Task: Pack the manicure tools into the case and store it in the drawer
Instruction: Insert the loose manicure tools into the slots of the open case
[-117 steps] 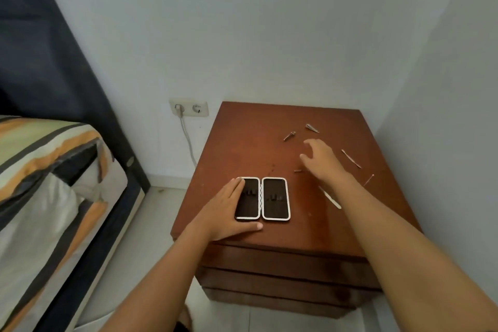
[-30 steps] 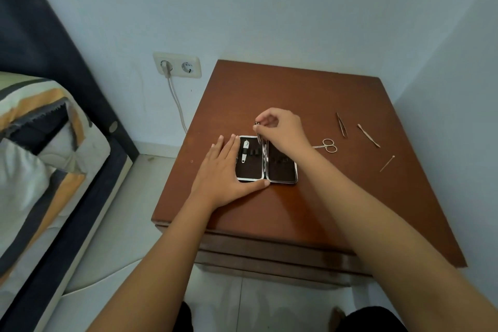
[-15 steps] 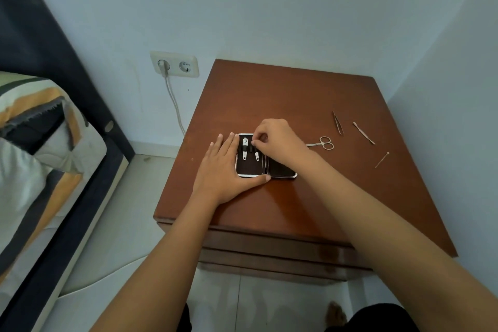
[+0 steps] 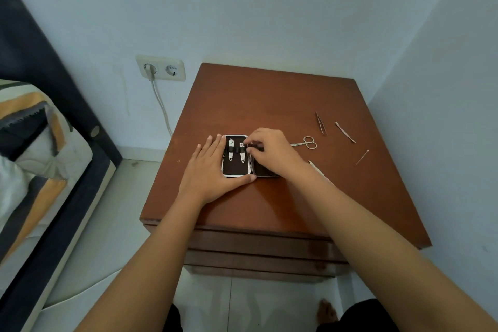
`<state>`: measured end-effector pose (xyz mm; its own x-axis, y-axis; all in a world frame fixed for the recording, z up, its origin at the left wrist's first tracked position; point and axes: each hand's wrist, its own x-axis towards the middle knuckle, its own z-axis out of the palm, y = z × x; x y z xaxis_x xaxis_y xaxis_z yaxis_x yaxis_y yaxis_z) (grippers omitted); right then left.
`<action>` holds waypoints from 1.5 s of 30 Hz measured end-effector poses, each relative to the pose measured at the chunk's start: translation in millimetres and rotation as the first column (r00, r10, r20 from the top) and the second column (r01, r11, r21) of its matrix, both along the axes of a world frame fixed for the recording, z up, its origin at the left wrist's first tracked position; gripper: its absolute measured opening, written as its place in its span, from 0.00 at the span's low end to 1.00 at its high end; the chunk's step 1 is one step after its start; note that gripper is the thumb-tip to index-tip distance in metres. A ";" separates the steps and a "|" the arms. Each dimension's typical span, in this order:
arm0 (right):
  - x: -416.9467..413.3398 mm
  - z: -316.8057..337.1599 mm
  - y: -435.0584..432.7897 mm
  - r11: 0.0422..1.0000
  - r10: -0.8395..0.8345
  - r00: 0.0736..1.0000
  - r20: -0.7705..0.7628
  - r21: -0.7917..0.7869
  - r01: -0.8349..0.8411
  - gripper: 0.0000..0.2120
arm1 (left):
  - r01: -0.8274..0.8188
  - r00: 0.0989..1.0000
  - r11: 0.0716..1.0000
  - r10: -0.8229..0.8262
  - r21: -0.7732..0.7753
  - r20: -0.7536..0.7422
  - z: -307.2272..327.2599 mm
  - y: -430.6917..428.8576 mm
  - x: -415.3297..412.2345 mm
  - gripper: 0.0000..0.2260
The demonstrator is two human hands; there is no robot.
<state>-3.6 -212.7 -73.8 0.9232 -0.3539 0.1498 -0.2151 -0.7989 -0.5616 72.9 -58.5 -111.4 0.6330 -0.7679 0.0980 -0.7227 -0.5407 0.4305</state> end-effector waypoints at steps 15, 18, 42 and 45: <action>-63.6 12.6 -101.6 0.958 -0.286 0.931 -0.227 -0.060 0.280 0.02 | -0.004 1.000 1.000 0.004 0.014 0.021 -3.7 -0.4 1.8 0.49; -60.3 10.3 -102.2 0.960 -0.281 0.917 -0.283 -0.078 0.270 0.04 | -0.017 0.999 1.000 0.017 0.004 0.033 -4.5 -0.5 1.3 0.48; -41.8 10.3 58.9 0.901 -0.434 0.861 -0.264 -0.109 0.421 0.13 | 0.094 0.995 0.980 -0.085 0.174 -0.058 5.5 15.8 -15.5 0.33; -42.2 10.5 63.8 0.892 -0.451 0.853 -0.261 -0.136 0.430 0.12 | 0.107 0.993 0.976 -0.097 0.190 -0.060 5.1 16.1 -14.7 0.32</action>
<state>-45.8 -148.9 -63.3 0.6795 -0.7320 -0.0498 -0.6927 -0.6177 -0.3723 58.2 -42.4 -106.3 0.5509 -0.8300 -0.0877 -0.7583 -0.5416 0.3628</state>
